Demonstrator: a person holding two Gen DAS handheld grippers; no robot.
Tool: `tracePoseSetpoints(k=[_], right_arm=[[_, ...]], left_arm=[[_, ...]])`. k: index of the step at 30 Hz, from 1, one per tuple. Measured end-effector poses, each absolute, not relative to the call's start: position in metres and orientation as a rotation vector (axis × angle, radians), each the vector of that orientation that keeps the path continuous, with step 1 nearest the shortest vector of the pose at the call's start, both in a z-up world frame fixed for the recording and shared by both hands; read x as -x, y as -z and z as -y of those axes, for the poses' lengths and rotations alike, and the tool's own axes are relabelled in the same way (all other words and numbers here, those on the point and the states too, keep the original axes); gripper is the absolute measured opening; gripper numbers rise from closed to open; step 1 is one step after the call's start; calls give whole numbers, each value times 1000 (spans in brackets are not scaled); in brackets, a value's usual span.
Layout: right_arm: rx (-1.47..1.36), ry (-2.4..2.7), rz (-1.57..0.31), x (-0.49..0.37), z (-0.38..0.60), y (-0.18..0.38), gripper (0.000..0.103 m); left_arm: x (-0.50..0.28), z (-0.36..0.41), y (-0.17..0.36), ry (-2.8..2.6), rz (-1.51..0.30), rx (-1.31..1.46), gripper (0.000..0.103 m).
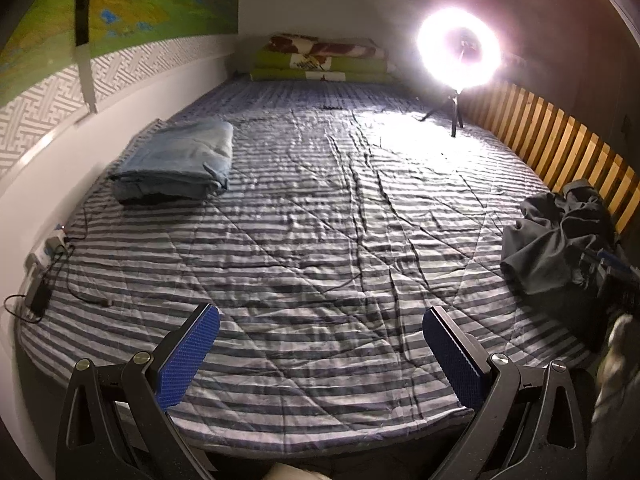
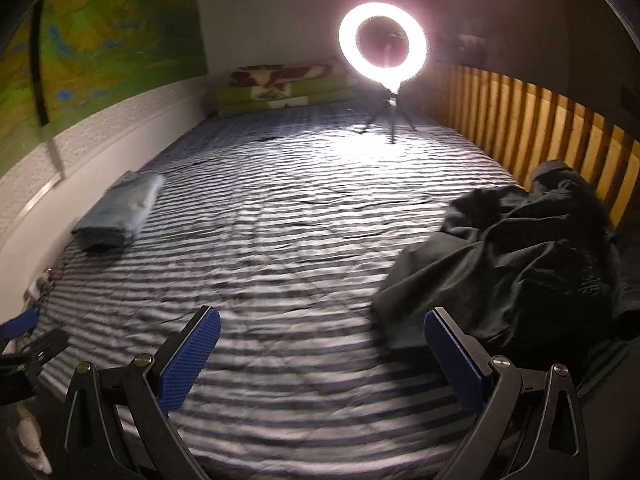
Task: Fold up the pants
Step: 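Move the right tool toward the black clothing pile and close on it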
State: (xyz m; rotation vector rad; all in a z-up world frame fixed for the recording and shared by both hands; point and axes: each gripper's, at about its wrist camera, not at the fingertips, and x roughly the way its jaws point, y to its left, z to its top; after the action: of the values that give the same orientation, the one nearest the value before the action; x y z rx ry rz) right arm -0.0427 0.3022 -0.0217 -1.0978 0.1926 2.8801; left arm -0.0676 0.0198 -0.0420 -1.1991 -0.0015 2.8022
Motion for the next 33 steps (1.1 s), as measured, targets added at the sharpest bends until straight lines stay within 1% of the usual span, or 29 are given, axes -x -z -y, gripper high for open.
tracePoseSetpoints(k=[5, 8, 13, 20, 22, 24, 26, 28, 31, 33], right_arm=[[1096, -2788, -161, 75, -354, 21, 101], [1118, -2747, -215, 96, -390, 21, 101], [1208, -2689, -394, 136, -460, 18, 101], [1318, -2576, -387, 179, -524, 20, 100], [1347, -2548, -400, 179, -533, 24, 100], [1341, -2515, -368, 174, -538, 26, 100], [1270, -2470, -315, 160, -548, 21, 100], [1219, -2431, -302, 146, -563, 17, 101], [1204, -2343, -358, 132, -595, 20, 101], [1284, -2322, -421, 133, -608, 32, 101]], left_arm=[[89, -33, 57, -2760, -22, 1231, 103], [103, -40, 64, -2743, -43, 1247, 103], [127, -49, 66, -2735, -71, 1255, 103], [154, -55, 76, -2724, -71, 1285, 103], [158, -56, 80, -2716, -78, 1293, 103], [159, -57, 84, -2712, -83, 1299, 103], [160, -56, 87, -2707, -81, 1304, 103], [160, -54, 89, -2706, -79, 1303, 103], [159, -53, 89, -2707, -73, 1297, 103], [158, -51, 88, -2707, -63, 1295, 103]])
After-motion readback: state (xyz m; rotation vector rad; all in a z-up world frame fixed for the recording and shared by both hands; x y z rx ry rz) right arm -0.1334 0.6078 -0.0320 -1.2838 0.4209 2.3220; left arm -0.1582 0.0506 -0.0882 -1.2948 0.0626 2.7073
